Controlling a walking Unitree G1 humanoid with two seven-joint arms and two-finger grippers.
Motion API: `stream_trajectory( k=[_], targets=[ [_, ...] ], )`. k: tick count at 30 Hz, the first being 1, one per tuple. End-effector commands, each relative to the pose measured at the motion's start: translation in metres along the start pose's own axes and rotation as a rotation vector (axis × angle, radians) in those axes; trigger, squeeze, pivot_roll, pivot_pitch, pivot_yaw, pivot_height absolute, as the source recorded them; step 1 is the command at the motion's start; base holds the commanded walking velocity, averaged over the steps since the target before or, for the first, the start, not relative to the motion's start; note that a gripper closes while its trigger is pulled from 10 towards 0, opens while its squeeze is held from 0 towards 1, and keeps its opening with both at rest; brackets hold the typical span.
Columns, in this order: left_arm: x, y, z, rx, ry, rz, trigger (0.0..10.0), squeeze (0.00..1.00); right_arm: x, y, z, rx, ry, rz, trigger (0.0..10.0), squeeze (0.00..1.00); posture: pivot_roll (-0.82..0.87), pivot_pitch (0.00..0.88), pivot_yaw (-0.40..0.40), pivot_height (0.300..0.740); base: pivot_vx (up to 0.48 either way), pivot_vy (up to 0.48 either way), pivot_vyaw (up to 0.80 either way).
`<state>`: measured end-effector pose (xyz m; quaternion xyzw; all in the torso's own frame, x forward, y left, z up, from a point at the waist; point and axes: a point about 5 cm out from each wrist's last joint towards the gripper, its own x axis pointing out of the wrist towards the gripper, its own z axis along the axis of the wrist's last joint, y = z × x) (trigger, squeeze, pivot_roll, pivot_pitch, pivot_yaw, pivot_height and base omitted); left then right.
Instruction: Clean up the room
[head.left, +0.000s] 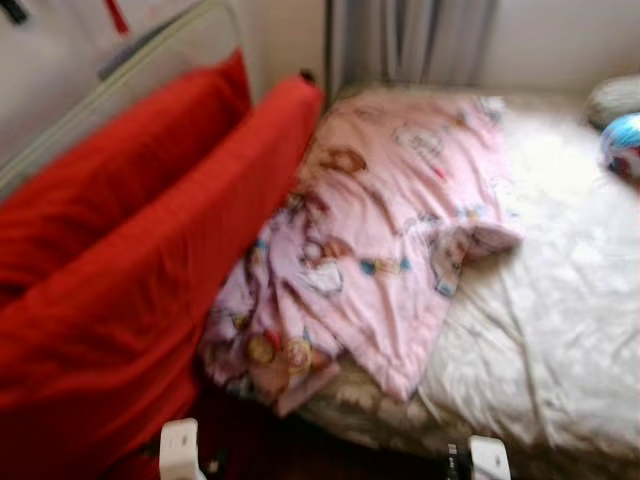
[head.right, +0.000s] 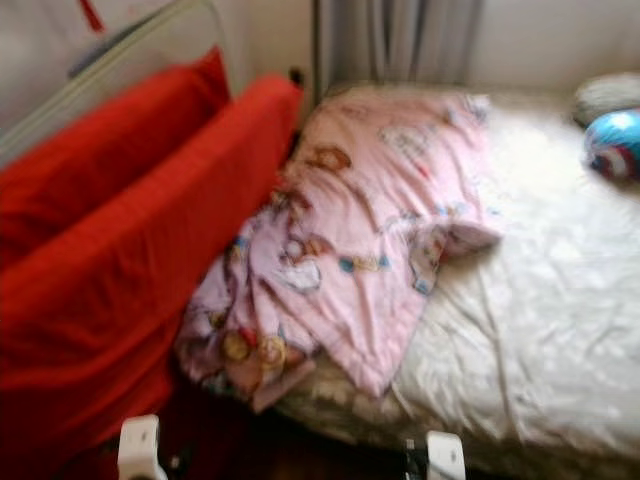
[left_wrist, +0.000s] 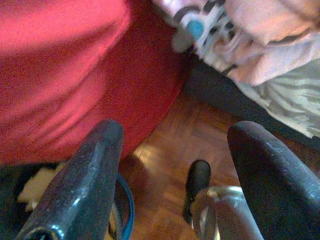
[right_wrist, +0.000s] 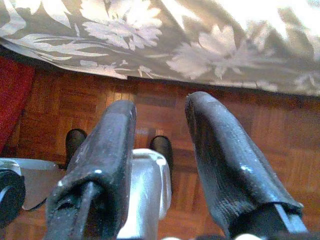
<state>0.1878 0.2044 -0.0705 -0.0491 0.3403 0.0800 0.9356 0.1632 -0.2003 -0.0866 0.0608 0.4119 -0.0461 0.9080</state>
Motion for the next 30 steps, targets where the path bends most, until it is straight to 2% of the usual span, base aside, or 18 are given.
stream_trajectory(
  k=[1,6,12,13,14,15,16,19,23,26,29,30],
  targets=[
    [-0.002,0.001,-0.005,0.0,0.016,-0.003,10.0,0.0,-0.002,0.001,-0.006,-0.001,0.006,0.006,10.0,0.0,-0.08,0.108,0.02,0.74,0.0,0.0,0.6],
    [-0.001,-0.004,-0.004,-0.009,0.008,-0.018,10.0,0.0,-0.002,-0.001,-0.004,0.009,-0.007,0.003,10.0,0.0,-0.08,0.108,0.008,0.74,0.0,0.0,0.0],
    [0.001,-0.011,0.007,-0.026,-0.071,-0.046,10.0,0.0,-0.003,-0.002,0.004,0.024,-0.101,0.03,10.0,0.0,-0.09,0.111,0.002,0.74,0.0,0.0,0.0],
    [0.001,-0.012,0.012,-0.03,-0.109,-0.051,10.0,0.0,0.004,0.008,0.037,0.014,-0.226,0.06,10.0,0.0,-0.09,0.112,0.002,0.74,0.0,0.0,0.0],
    [0.002,-0.013,0.015,-0.031,-0.127,-0.054,10.0,0.0,0.008,0.015,0.062,0.001,-0.307,0.078,10.0,0.0,-0.09,0.112,0.002,0.74,0.0,0.0,0.0],
    [0.002,-0.013,0.016,-0.031,-0.137,-0.055,10.0,0.0,0.01,0.021,0.078,-0.008,-0.358,0.089,10.0,0.0,-0.09,0.112,0.002,0.74,0.0,0.0,0.0],
    [0.002,-0.014,0.026,-0.04,-0.202,-0.066,10.0,0.0,0.009,0.029,0.102,-0.032,-0.465,0.131,10.0,0.0,-0.09,0.116,0.002,0.74,0.0,0.0,0.0],
    [0.002,-0.014,0.043,-0.05,-0.302,-0.084,10.0,0.0,0.005,0.033,0.119,-0.057,-0.56,0.175,10.0,0.0,-0.09,0.119,0.001,0.74,0.0,0.0,0.0],
    [-0.001,-0.014,0.058,-0.045,-0.406,-0.099,10.0,0.0,-0.001,0.039,0.13,-0.064,-0.655,0.206,10.0,0.0,-0.1,0.117,0.004,0.74,0.0,0.0,0.0],
    [-0.004,-0.013,0.063,-0.041,-0.442,-0.102,10.0,0.0,-0.003,0.042,0.131,-0.066,-0.677,0.21,10.0,0.0,-0.1,0.115,0.007,0.74,0.0,0.0,0.0],
    [-0.007,-0.013,0.066,-0.044,-0.479,-0.103,10.0,0.0,-0.004,0.044,0.128,-0.079,-0.68,0.208,10.0,0.0,-0.1,0.11,0.01,0.74,0.0,0.0,0.0],
    [-0.009,-0.014,0.069,-0.045,-0.499,-0.107,10.0,0.0,-0.002,0.045,0.122,-0.101,-0.637,0.196,10.0,0.0,-0.1,0.108,0.011,0.74,0.0,0.0,0.0]
  ],
)
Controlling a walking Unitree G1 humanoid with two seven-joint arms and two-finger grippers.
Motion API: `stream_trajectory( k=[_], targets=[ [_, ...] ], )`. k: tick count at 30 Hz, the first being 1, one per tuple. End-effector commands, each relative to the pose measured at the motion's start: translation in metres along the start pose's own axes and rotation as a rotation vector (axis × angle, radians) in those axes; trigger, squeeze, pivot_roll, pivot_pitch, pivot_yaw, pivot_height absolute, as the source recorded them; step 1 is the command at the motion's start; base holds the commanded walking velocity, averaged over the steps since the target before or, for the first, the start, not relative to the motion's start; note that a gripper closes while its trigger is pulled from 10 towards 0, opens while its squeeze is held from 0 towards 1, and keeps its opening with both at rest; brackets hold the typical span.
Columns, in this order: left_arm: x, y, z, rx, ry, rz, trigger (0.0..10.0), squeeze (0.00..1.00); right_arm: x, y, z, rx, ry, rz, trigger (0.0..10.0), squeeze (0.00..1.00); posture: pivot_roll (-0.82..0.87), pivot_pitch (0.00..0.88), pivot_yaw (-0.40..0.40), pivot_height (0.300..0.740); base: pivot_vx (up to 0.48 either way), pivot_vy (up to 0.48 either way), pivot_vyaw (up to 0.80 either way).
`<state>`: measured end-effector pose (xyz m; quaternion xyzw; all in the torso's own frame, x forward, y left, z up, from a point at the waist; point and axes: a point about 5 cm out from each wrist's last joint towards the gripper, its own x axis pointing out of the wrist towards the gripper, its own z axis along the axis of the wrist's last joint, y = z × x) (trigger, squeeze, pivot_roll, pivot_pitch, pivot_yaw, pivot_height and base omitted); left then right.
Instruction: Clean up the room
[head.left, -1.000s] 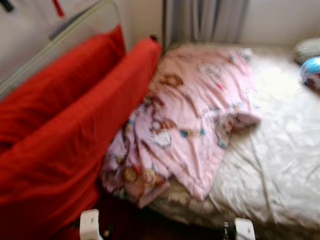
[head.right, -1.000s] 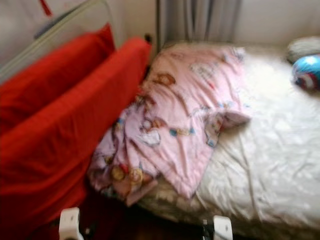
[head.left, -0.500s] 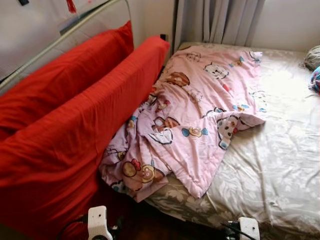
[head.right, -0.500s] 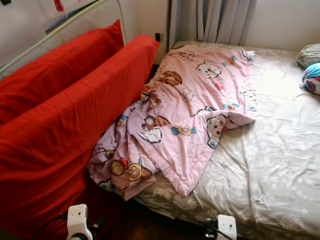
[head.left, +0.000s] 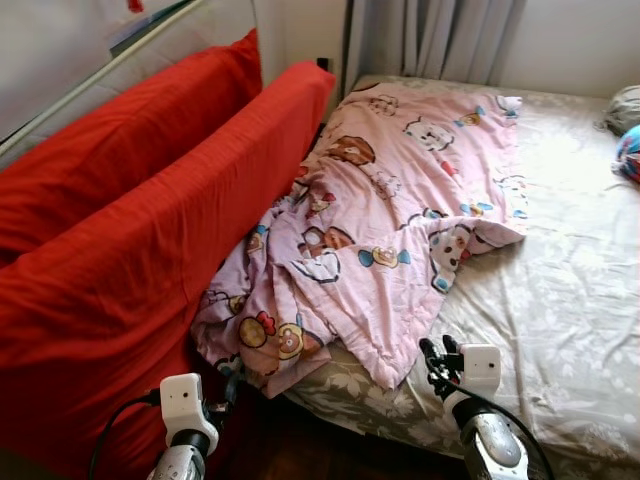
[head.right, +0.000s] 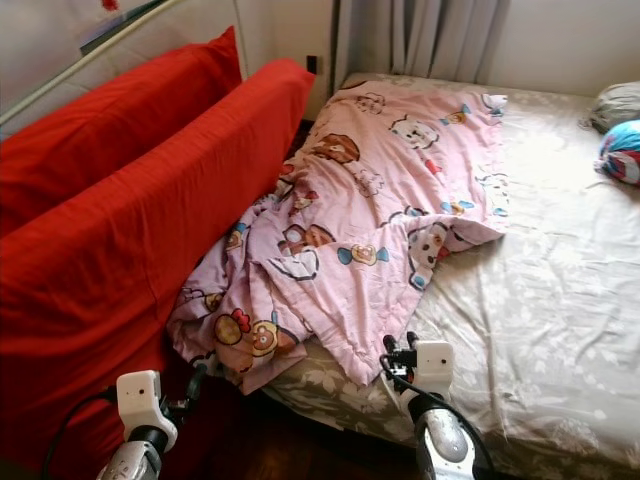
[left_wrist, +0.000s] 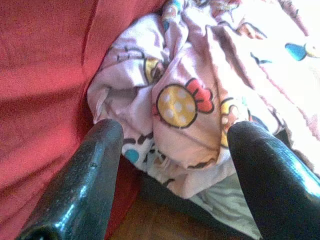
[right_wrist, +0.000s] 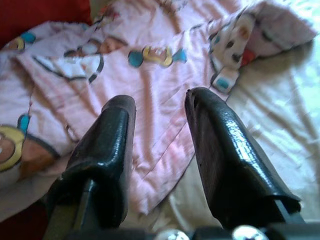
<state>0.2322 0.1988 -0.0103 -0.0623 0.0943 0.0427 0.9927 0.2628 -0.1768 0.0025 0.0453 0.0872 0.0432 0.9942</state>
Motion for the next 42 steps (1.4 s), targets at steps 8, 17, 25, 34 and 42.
stream_trajectory(
  k=[8,17,25,34,42],
  targets=[
    [0.005,-0.009,0.011,-0.014,-0.035,-0.023,10.0,0.0,-0.005,0.01,-0.01,-0.016,0.046,0.027,10.0,0.0,-0.11,0.09,0.016,0.685,0.0,0.0,0.0],
    [0.001,-0.009,0.009,-0.015,-0.026,-0.024,10.0,0.0,-0.004,0.011,-0.007,-0.008,0.031,0.03,10.0,0.0,-0.1,0.079,0.017,0.685,0.0,0.0,0.0],
    [0.001,-0.01,0.011,-0.016,-0.029,-0.028,10.0,0.0,-0.002,0.011,-0.009,-0.013,0.063,0.028,10.0,0.0,-0.1,0.092,0.021,0.665,0.0,0.0,0.0],
    [0.003,-0.009,0.015,-0.017,-0.034,-0.025,10.0,0.0,0.001,0.01,-0.005,-0.01,0.053,0.009,10.0,0.0,-0.09,0.116,0.024,0.665,0.0,0.0,0.0],
    [0.003,-0.011,0.016,-0.019,-0.033,-0.029,10.0,0.0,0.004,0.011,-0.005,-0.009,0.067,0.007,10.0,0.0,-0.09,0.136,0.024,0.645,0.0,0.0,0.0]
  ],
)
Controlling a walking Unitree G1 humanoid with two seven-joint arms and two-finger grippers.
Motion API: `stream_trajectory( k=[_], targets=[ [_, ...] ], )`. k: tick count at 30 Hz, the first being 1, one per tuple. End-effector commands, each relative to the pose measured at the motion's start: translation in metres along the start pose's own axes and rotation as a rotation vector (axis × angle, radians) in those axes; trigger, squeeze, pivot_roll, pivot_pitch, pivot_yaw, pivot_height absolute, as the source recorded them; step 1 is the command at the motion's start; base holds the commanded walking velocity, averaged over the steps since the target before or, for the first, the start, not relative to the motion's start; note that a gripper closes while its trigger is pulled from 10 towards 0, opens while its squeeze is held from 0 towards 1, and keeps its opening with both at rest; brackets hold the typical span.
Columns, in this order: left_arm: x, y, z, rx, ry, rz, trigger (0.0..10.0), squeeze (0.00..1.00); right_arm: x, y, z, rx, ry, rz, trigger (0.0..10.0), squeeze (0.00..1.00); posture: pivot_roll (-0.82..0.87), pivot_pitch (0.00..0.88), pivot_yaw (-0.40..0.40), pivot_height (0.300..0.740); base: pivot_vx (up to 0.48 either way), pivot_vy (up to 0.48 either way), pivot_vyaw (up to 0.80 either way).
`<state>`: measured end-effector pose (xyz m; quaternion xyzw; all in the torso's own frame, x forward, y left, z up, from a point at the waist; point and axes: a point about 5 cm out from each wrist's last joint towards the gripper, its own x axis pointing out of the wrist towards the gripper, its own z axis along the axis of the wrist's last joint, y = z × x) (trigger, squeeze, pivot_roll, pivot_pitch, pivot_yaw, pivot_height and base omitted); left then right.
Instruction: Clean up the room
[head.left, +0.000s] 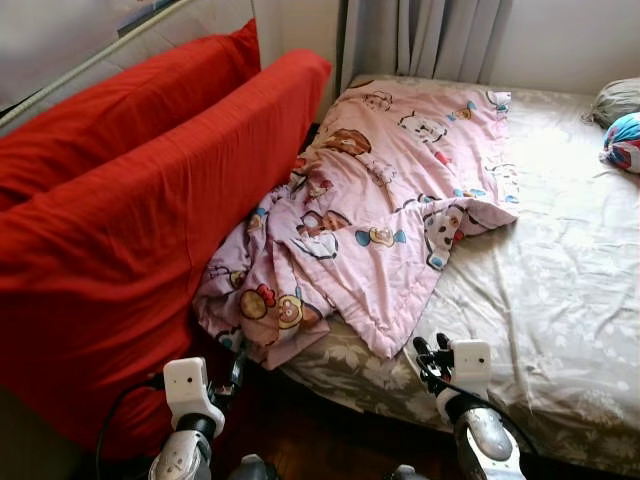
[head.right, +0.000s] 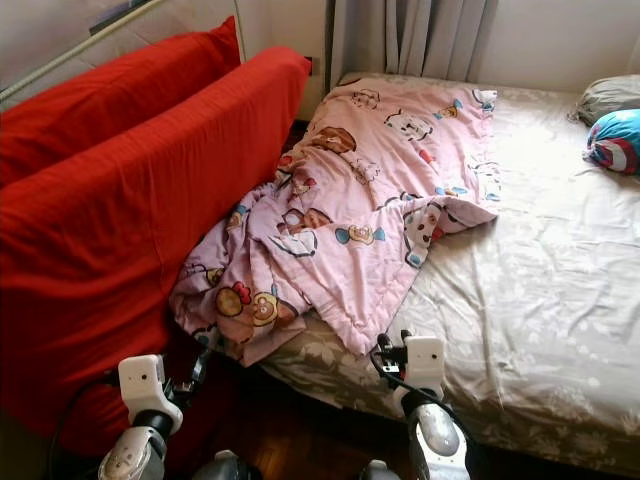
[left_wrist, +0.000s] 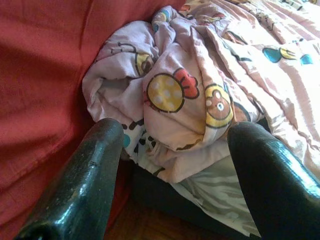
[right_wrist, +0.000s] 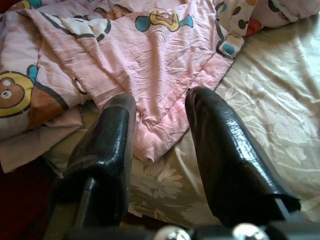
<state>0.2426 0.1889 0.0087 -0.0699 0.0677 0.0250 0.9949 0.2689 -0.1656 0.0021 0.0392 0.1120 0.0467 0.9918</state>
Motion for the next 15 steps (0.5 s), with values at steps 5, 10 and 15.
stream_trajectory(
  k=[5,10,15],
  targets=[
    [-0.0033,0.0006,-0.0038,-0.007,0.025,0.006,10.0,0.0,-0.0028,-0.0017,-0.0038,0.004,0.009,-0.013,10.0,0.0,-0.09,0.141,0.025,0.645,0.0,0.0,0.0],
    [-0.0028,0.0001,-0.0039,-0.005,0.035,-0.004,10.0,0.0,-0.0022,-0.002,-0.0045,0.004,0.018,-0.017,10.0,0.0,-0.09,0.143,0.026,0.645,0.0,0.0,0.0],
    [-0.0035,-0.0013,-0.0041,0.003,0.038,-0.015,10.0,0.0,-0.0027,-0.003,-0.0061,0.003,0.025,-0.022,10.0,0.0,-0.09,0.145,0.027,0.645,0.0,0.0,0.0]
  ],
)
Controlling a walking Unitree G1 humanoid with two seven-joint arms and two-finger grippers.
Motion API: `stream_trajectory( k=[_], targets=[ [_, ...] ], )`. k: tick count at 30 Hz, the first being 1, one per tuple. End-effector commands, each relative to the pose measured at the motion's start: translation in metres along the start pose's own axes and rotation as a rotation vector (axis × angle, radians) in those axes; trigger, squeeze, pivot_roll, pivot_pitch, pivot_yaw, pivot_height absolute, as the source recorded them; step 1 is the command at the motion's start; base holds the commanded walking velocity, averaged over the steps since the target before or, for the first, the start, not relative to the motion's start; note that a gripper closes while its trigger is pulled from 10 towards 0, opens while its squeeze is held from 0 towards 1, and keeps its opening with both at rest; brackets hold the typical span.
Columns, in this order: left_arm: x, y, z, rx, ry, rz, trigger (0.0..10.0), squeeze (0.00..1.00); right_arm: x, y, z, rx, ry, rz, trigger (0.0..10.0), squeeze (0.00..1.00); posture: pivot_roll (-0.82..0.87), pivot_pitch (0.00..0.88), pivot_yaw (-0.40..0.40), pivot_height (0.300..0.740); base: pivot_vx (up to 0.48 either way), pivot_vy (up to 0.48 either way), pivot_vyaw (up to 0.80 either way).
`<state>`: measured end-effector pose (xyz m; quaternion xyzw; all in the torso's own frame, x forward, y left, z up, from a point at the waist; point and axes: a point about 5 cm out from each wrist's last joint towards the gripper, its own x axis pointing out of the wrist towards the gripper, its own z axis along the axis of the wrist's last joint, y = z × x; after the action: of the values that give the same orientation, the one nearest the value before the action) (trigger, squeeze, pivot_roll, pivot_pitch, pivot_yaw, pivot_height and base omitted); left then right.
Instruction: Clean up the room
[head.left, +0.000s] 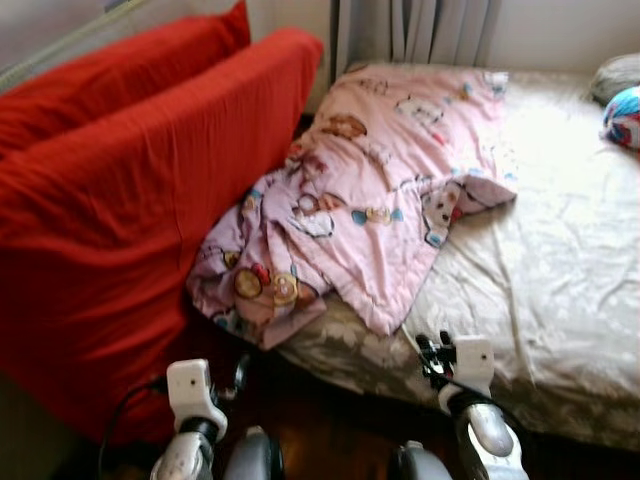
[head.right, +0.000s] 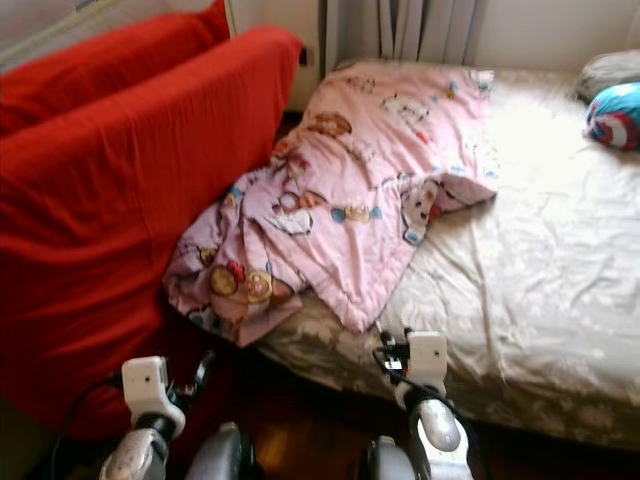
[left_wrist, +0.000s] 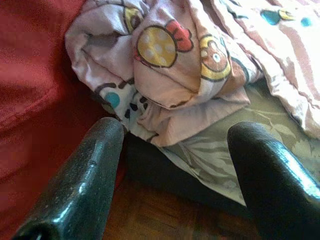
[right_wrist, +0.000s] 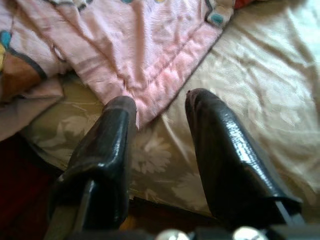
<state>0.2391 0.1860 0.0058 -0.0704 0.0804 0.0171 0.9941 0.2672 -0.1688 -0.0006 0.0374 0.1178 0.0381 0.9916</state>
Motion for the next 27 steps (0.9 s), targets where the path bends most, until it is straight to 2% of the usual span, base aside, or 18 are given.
stream_trajectory(
  k=[1,8,12,14,27],
  targets=[
    [-0.0004,0.0007,-0.0002,0.001,0.011,-0.003,10.0,0.0,-0.0013,0.0003,-0.0034,0.004,0.015,-0.004,10.0,0.0,-0.09,0.146,0.027,0.645,0.0,0.0,0.0],
    [-0.0006,-0.0008,-0.0006,-0.002,0.015,-0.008,10.0,0.0,-0.0006,0.0008,-0.0063,-0.01,0.047,-0.006,10.0,0.0,-0.09,0.148,0.027,0.645,0.0,0.0,0.0],
    [-0.0008,-0.001,-0.0008,-0.002,0.016,-0.009,10.0,0.0,-0.0003,0.0011,-0.0071,-0.013,0.056,-0.009,10.0,0.0,-0.09,0.148,0.026,0.62,0.0,0.0,0.0],
    [-0.0009,-0.0014,-0.001,-0.002,0.021,-0.008,10.0,0.0,-0.0009,0.0011,-0.0041,-0.008,0.019,-0.01,10.0,0.0,-0.09,0.149,0.026,0.62,0.0,0.0,0.0],
    [-0.0007,-0.0002,-0.0014,-0.001,0.025,-0.003,10.0,0.0,0.0001,-0.0001,-0.0041,-0.009,0.028,-0.006,10.0,0.0,-0.09,0.149,0.025,0.62,0.0,0.0,0.0]
  ],
)
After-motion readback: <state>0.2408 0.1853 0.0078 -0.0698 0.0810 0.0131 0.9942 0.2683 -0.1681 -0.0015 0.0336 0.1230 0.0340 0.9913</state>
